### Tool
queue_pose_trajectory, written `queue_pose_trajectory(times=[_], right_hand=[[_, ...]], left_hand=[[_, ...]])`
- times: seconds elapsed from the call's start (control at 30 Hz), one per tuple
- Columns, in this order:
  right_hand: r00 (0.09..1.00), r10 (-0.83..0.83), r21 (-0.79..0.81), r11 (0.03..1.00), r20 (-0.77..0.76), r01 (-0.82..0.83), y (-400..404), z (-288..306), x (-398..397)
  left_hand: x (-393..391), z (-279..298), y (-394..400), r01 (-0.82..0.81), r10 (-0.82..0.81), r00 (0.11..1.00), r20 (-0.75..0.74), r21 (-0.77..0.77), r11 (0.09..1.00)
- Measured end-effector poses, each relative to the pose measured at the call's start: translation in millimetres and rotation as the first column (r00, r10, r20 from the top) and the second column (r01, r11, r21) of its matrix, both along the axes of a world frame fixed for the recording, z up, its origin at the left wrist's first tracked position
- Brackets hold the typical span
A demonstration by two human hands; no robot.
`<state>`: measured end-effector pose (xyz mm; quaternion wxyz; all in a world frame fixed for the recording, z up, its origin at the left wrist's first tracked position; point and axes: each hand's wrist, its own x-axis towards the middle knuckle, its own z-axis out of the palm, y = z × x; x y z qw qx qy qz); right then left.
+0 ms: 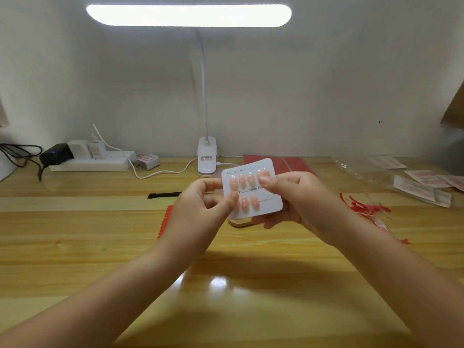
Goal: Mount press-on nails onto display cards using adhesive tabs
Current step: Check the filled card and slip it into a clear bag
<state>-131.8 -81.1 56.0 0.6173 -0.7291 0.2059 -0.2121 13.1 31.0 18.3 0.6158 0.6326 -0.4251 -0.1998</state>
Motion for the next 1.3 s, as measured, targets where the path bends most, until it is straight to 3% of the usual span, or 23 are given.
queue_pose_trajectory(times=[0.17,0.37,0.53,0.63,0.83,1.0,1.07,1.2,1.3], right_hand=[[0.984,-0.032,-0.166,0.986,-0.178,0.002,-9.7,4.1,-5.3],[1.000,0.000,0.111,0.994,0.026,-0.003,-5.7,-14.4,1.0],[0.982,-0.043,0.145,0.989,0.185,0.016,-4.6,-19.2,3.8],[0.978,-0.058,0.082,0.996,0.202,0.042,-2.9,-22.9,4.9],[0.977,-0.094,-0.018,0.995,0.192,0.099,1.0,-28.1,8.9],[0.992,0.006,0.117,0.993,0.123,-0.021,-6.4,-18.7,4.6],[0.997,-0.049,0.049,0.998,0.055,0.046,-12.4,-14.9,2.2],[0.919,-0.385,-0.086,0.916,0.085,0.391,-30.7,-24.6,-1.4],[0.864,-0.498,-0.407,0.775,0.079,0.484,-37.3,-41.0,-3.6]], left_hand=[[-3.4,0.3,1.5,0.006,-0.003,0.998,0.058,-0.055,0.998],[-5.5,-4.7,0.5,0.002,0.007,0.994,0.107,-0.085,0.996],[-0.1,-1.7,-0.5,0.043,-0.041,0.995,-0.086,0.020,0.999],[1.4,-0.5,0.2,0.094,-0.088,0.990,-0.109,0.048,0.994],[0.1,-1.7,-0.8,0.033,-0.031,0.998,-0.046,0.041,0.999],[-0.9,-1.5,-0.3,0.022,-0.020,0.997,-0.078,0.023,0.999],[-1.9,-1.3,0.0,0.018,-0.016,0.995,-0.095,0.017,1.000],[-6.2,-4.7,3.2,0.006,-0.008,0.999,0.053,0.029,1.000],[-13.7,-10.7,6.0,0.026,-0.050,0.982,0.182,0.132,0.991]])
